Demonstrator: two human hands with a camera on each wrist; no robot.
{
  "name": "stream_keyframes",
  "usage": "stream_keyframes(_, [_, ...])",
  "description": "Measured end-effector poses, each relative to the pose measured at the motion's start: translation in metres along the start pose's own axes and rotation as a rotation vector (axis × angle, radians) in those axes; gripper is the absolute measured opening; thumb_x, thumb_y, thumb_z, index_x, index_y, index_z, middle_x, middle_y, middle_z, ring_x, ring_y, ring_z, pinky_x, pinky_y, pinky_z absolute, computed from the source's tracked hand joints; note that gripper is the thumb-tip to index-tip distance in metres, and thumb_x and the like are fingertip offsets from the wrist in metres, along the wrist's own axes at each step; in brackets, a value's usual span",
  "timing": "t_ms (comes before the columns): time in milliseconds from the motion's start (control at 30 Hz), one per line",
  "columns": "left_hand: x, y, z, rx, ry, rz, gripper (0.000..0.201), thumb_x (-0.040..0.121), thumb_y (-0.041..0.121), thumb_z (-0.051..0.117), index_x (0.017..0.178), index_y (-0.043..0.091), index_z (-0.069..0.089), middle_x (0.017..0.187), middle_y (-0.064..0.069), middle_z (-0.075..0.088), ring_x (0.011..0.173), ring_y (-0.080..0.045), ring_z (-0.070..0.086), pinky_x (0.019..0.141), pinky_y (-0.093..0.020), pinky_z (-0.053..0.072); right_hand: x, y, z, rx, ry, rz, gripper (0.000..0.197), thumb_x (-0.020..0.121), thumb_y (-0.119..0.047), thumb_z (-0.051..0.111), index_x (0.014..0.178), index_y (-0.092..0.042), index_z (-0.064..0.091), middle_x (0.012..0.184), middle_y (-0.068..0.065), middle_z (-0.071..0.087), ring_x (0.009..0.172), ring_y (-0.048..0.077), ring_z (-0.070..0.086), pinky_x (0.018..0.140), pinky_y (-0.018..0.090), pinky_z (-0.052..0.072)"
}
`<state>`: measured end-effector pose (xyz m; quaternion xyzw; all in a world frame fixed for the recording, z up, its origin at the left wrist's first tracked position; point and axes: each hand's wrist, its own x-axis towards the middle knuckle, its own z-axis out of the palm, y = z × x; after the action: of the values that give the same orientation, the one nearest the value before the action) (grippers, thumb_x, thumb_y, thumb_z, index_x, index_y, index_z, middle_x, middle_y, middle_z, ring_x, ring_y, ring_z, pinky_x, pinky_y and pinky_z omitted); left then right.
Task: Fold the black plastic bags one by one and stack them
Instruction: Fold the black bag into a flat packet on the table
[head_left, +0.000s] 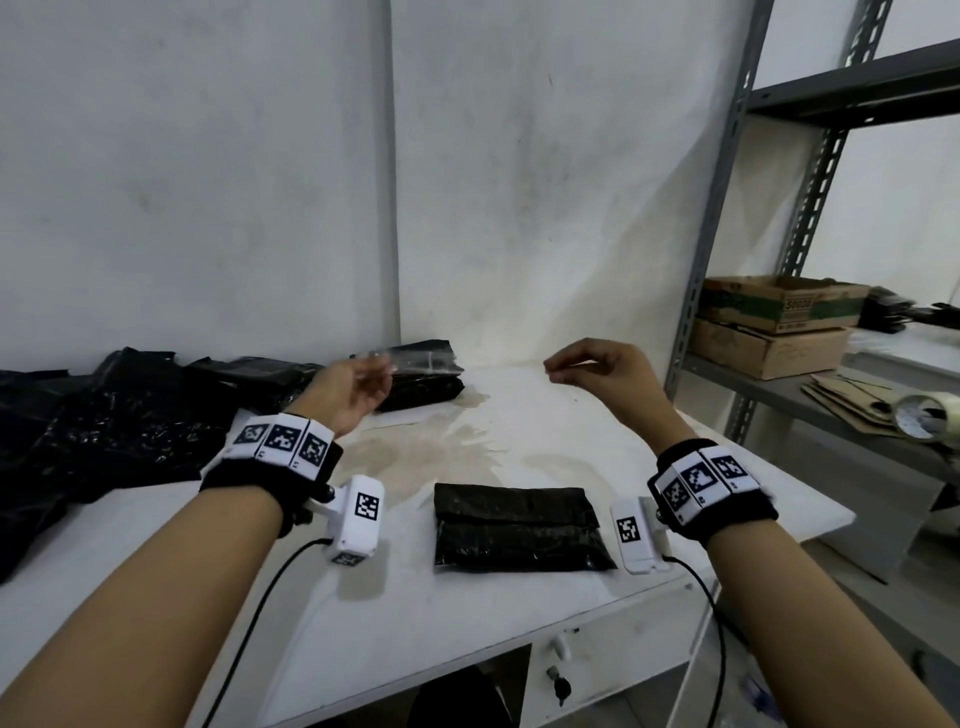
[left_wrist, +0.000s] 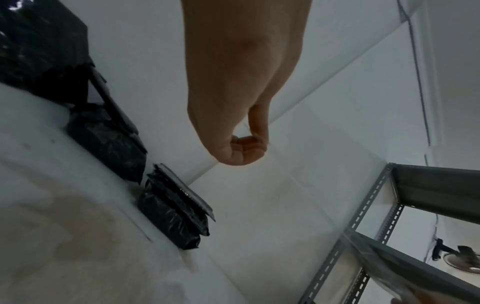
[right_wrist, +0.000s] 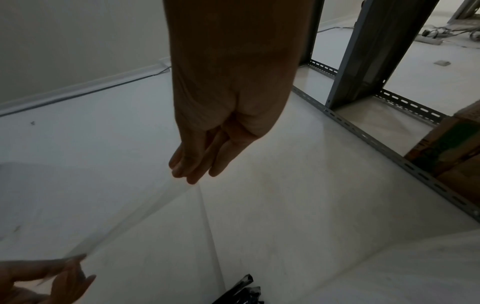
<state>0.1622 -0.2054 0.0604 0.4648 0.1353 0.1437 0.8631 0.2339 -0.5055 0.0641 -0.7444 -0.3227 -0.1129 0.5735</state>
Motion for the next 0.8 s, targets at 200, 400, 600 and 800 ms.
stream_keyframes(200, [-0.001, 0.004, 0.005, 0.036, 0.01, 0.162, 0.013, 0.089, -0.005, 0.057, 0.081, 0.006, 0.057, 0.06, -0.001, 0.067, 0.06, -0.01, 0.06, 0.055, -0.017, 0.053, -0.009, 0.005, 0.009, 0.075, 0.002, 0.043, 0.023, 0.084, -0.007, 0.065, 0.106, -0.014, 0.066, 0.098, 0.005, 0.074, 0.099, 0.014, 0.07, 0.09, 0.036, 0.051])
stream_keyframes(400, [-0.005, -0.014, 0.005, 0.09, -0.084, 0.204, 0.013, 0.088, -0.005, 0.059, 0.083, 0.007, 0.059, 0.073, -0.002, 0.066, 0.063, -0.009, 0.061, 0.059, -0.017, 0.054, -0.005, 0.016, 0.009, 0.1, 0.253, 0.161, 0.04, 0.07, -0.023, 0.086, 0.101, -0.016, 0.062, 0.088, -0.002, 0.076, 0.092, 0.009, 0.071, 0.097, 0.044, 0.051])
stream_keyframes(600, [-0.006, -0.025, 0.004, 0.089, -0.123, 0.148, 0.008, 0.087, -0.002, 0.061, 0.09, 0.005, 0.06, 0.08, -0.004, 0.066, 0.072, -0.011, 0.063, 0.064, -0.017, 0.056, -0.001, 0.038, -0.003, 0.14, 0.202, 0.338, 0.086, 0.047, -0.046, 0.093, 0.121, -0.021, 0.056, 0.119, 0.006, 0.065, 0.103, 0.015, 0.068, 0.097, 0.04, 0.052])
stream_keyframes(800, [-0.012, -0.029, 0.002, 0.098, -0.135, 0.02, 0.008, 0.09, 0.013, 0.063, 0.088, 0.005, 0.062, 0.082, -0.007, 0.063, 0.077, -0.015, 0.062, 0.073, -0.023, 0.058, -0.008, 0.039, -0.017, 0.284, 0.03, 0.437, 0.031, 0.078, -0.008, 0.076, 0.105, 0.006, 0.067, 0.104, 0.019, 0.072, 0.101, 0.021, 0.07, 0.094, 0.026, 0.053])
